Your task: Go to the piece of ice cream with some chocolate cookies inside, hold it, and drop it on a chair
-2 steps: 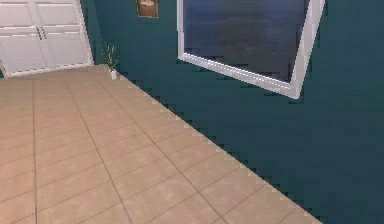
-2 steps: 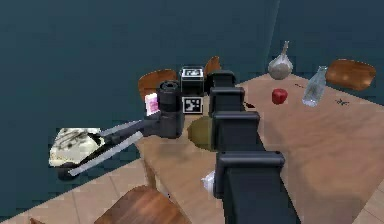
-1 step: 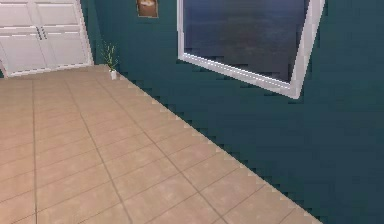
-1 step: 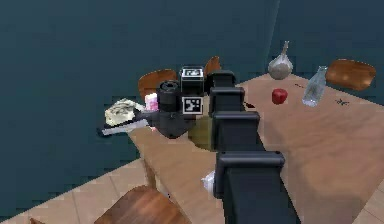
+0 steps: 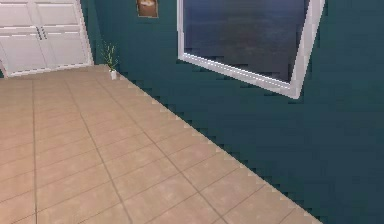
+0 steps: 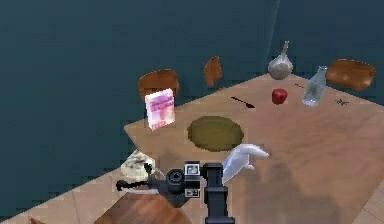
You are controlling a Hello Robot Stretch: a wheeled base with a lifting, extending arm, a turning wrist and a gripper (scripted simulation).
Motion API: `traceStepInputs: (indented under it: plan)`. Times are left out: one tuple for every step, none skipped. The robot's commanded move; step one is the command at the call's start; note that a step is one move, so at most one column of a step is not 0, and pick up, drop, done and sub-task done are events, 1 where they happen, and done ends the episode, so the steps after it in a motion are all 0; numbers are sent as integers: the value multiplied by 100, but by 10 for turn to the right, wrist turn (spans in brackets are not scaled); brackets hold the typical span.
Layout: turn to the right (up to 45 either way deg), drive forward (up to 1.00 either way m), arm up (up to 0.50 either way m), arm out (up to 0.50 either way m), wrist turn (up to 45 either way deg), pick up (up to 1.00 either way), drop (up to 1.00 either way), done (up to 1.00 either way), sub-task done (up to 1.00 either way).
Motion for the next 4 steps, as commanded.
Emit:
traceStepInputs:
  plan:
    - [0, 0, -32, 0, 0, 0, 0, 0, 0]
    - [0, 0, 0, 0, 0, 0, 100, 0, 0]
    - [0, 0, 10, 0, 0, 0, 0, 0, 0]
    - [0, 0, 0, -8, 0, 0, 0, 0, 0]
